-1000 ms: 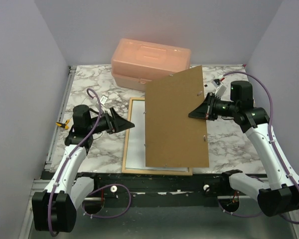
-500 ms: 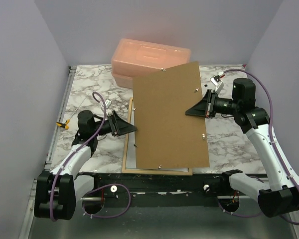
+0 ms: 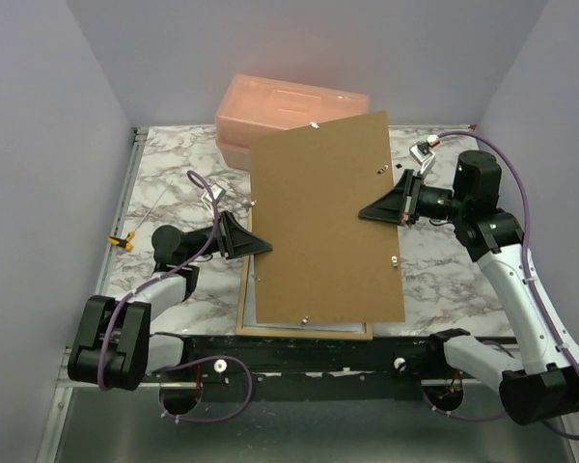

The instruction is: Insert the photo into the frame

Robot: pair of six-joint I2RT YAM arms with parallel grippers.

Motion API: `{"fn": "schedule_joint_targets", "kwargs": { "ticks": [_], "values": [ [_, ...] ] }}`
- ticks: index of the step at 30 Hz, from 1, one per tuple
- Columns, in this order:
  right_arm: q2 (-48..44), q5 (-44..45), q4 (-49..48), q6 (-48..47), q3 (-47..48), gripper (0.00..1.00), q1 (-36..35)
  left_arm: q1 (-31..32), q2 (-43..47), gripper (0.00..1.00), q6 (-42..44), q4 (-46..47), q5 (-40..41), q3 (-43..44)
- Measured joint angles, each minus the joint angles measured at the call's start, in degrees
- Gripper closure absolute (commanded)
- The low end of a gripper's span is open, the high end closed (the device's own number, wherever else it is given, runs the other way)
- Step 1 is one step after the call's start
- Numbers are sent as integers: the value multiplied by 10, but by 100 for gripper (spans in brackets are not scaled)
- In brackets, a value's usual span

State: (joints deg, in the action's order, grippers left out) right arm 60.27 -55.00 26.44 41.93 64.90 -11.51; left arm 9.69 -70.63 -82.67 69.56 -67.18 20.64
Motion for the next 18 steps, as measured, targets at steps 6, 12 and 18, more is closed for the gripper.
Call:
{"fn": "schedule_joint_targets", "kwargs": {
  "ticks": [6, 12, 18],
  "values": [
    [-4, -6, -17, 0, -11, 100, 6, 1, -42, 100, -84, 99, -4, -2],
    [-7, -8, -24, -2, -17, 80, 9, 2, -58, 100, -118, 130, -9, -3],
    [-7, 12, -6, -20, -18, 29, 7, 9, -59, 100, -116, 140, -10, -3]
  ]
}}
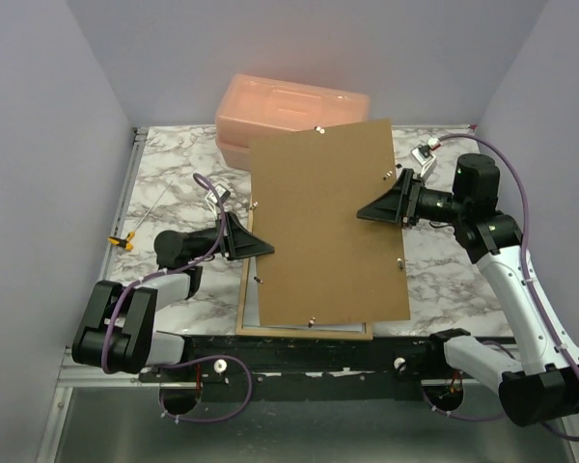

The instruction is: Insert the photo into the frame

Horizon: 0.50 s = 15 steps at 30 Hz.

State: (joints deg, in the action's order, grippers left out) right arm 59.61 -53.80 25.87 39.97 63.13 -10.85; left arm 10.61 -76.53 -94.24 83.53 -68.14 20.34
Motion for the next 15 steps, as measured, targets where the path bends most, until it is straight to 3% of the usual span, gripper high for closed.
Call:
{"fn": "schedule_joint_targets", "kwargs": {
  "ticks": [7, 15],
  "values": [
    [0, 31, 23, -25, -21, 1, -1, 5, 4, 100, 19, -7, 0, -2],
    [-11, 78, 47, -49, -38, 0, -1, -1, 28, 100, 61, -66, -1, -3]
  ]
}}
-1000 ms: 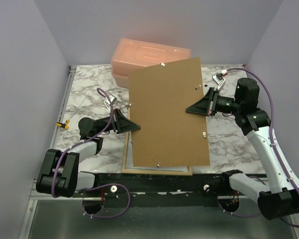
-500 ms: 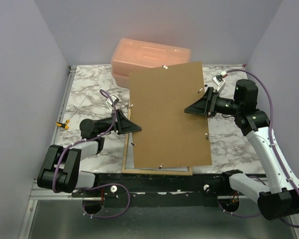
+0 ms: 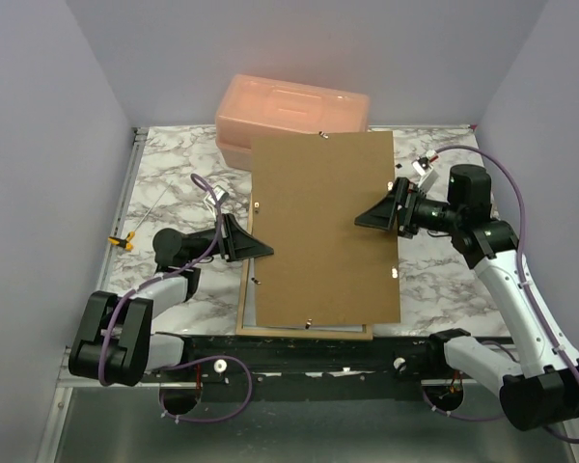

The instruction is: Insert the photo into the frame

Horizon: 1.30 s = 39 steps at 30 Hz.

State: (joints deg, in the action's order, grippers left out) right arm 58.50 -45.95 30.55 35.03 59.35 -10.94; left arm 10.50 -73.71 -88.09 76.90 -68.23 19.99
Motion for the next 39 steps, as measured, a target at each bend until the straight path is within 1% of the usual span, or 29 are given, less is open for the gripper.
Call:
{"fn": "schedule_joint_targets", "kwargs": {
  "ticks": [5, 11, 17, 21, 28, 31, 34, 37, 39],
  "values": [
    [-3, 27, 6, -8, -16, 0, 0, -17, 21, 100, 13, -30, -2, -5],
    [-4, 32, 4, -7, -45, 0, 0, -42, 28, 100, 4, -31, -8, -21],
    [-9, 36, 1, -6, -55, 0, 0, -70, 24, 100, -37, 11, -16, -29],
    [-13, 57, 0, -8, -60, 0, 0, -91, 13, 100, -66, 50, -19, -35],
    [-14, 119, 1, -17, -85, 0, 0, -121, 10, 100, -74, 52, -29, -47],
    [-15, 141, 1, -17, -96, 1, 0, -123, 29, 100, -44, 5, -29, -47],
    [-16, 162, 0, -20, -104, 6, 0, -124, 73, 100, 16, -97, -29, -46],
    [-16, 174, -1, -21, -116, 11, 0, -124, 118, 100, 95, -222, -26, -32],
    [-16, 179, -5, -21, -129, 14, 1, -124, 134, 100, 130, -280, -21, -22]
  ]
}}
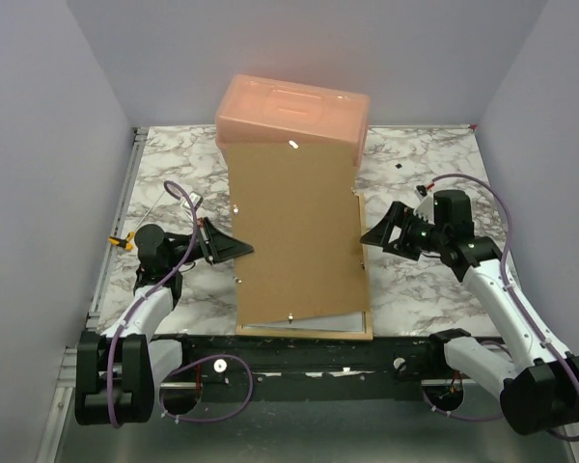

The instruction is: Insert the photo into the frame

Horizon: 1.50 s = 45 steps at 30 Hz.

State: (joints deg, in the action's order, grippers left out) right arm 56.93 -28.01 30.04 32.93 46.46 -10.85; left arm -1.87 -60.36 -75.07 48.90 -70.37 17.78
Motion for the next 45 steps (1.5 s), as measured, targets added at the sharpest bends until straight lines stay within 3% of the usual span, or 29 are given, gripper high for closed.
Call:
{"fn": "schedule_joint_targets", "kwargs": {
  "ticks": [7, 19, 33, 45],
  "values": [
    [1, 10, -6, 0, -24, 16, 4, 0, -2, 100, 40, -71, 6, 5],
    [50, 56, -33, -9, -51, 27, 5, 0, -2, 100, 51, -87, 9, 5],
    [207, 54, -125, -17, -99, 53, 1, 2, -43, 100, 65, -102, 24, 5],
    [264, 61, -168, -27, -101, 72, -9, 15, -62, 100, 110, -157, 43, 5]
  ]
}}
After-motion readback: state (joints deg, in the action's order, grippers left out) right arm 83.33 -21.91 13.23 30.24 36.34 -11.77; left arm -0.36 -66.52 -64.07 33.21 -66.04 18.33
